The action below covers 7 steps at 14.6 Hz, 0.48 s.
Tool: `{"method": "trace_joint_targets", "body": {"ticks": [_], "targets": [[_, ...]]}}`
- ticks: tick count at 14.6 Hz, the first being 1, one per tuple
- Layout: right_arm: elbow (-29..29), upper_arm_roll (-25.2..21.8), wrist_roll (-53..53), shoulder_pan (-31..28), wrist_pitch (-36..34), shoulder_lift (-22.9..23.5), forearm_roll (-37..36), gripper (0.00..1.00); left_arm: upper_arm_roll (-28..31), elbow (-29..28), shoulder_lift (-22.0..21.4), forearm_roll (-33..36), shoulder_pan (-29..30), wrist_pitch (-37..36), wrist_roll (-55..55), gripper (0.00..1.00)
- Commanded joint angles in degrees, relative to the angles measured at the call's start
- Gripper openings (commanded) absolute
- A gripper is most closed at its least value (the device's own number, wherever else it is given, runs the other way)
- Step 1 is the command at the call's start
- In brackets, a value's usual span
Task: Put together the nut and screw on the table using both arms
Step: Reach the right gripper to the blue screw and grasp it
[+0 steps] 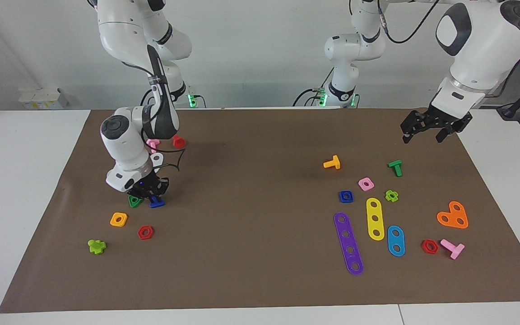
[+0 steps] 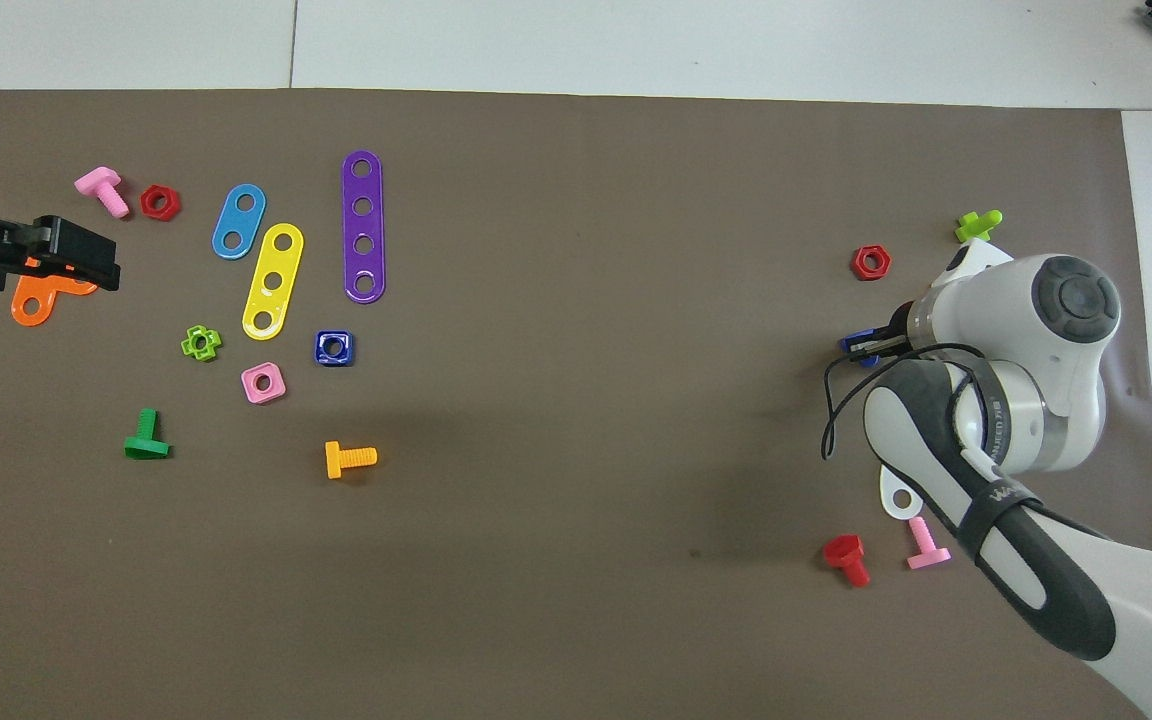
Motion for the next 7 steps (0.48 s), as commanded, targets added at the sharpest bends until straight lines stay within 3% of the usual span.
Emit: {"method": "trace_joint_targets", "body": {"ticks": [1,7], "targets": [[0.07,0.12,-1.86,-0.25,-1.39,-1.1,1.08,0.0,-0.35,-2.72,-2.32,-0.09,0.8,1.13,0.15,1.0],[9.98,0.3,8.05,2.91,-8.68,-2.86,1.0,0.0,-0.44,-3.33,-2.41,-0.35,0.72,1.57,0.24,1.0]]}}
